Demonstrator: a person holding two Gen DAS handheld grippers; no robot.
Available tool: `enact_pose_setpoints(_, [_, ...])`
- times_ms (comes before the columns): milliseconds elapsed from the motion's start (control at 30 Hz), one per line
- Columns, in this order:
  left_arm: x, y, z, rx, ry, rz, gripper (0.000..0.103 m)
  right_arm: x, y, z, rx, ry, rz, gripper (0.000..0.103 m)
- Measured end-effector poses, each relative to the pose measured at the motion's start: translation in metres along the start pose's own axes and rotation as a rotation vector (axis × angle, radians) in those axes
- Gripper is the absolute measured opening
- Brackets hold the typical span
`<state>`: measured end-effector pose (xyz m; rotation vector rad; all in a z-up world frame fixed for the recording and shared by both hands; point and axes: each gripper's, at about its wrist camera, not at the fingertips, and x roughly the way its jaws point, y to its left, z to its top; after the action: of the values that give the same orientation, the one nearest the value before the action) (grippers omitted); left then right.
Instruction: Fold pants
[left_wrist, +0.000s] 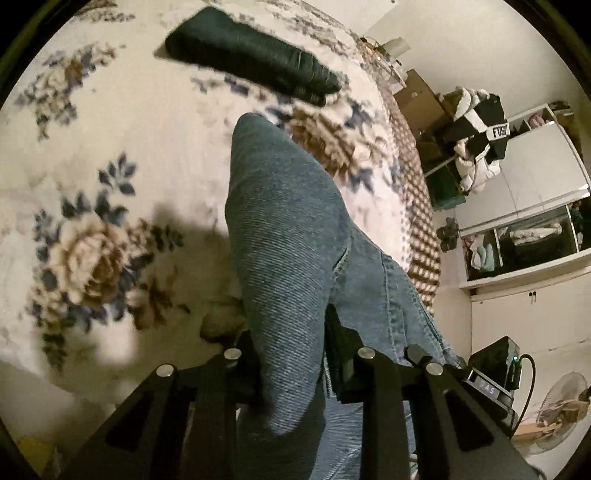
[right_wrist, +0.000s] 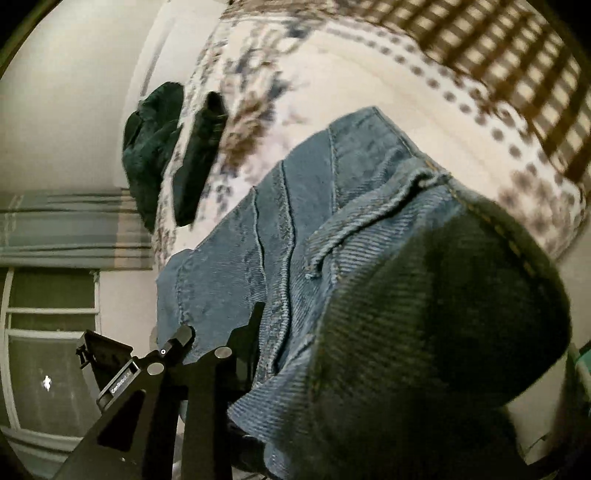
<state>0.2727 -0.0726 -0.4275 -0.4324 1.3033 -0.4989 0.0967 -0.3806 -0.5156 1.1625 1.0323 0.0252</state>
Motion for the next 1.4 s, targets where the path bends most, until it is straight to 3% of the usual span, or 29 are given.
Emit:
enact_pose_setpoints(233, [-0.042, -0.02, 0.064, 0.02, -0.09, -0.01, 0.022, -0.007, 0.089, 0.04, -0.091, -0.033, 0.044, 0.031])
enact_pose_setpoints(433, [-0.051, -0.017, 0.167, 0.026, -0.164, -0.035, 0.022, 0.032, 0.169, 0.105, -0.138, -0.089, 0.077, 0.031])
enact_pose_setpoints(667, [-0.03, 0.013, 0.322, 0.055, -0.213, -0.044, 0.022, 0.149, 0.259, 0.208, -0.167, -0.136, 0.104, 0.031])
enact_pose_setpoints(867, [0.039, 0.075, 0.409, 0.044, -0.172, -0.024, 0.023, 0.268, 0.286, 0.278, -0.181, -0.143, 0.065, 0.031])
enact_pose_setpoints(1000, [0.098, 0.135, 0.425, -0.033, -0.063, 0.016, 0.024, 0.328, 0.263, 0.294, -0.146, -0.072, -0.009, 0.035])
enact_pose_setpoints(1067, [0.103, 0.155, 0.423, -0.073, -0.056, -0.019, 0.028, 0.335, 0.251, 0.295, -0.111, -0.023, -0.012, 0.041])
enact_pose_setpoints(1167, [0.097, 0.159, 0.413, -0.068, -0.051, -0.06, 0.03, 0.318, 0.238, 0.287, -0.088, -0.021, 0.004, 0.044])
enact_pose_setpoints(1267, [0.093, 0.156, 0.41, -0.047, -0.04, -0.064, 0.03, 0.303, 0.231, 0.28, -0.104, -0.057, -0.062, 0.044])
enact_pose_setpoints(1400, [0.085, 0.151, 0.414, -0.036, -0.033, -0.005, 0.033, 0.307, 0.231, 0.286, -0.113, -0.053, -0.127, 0.044])
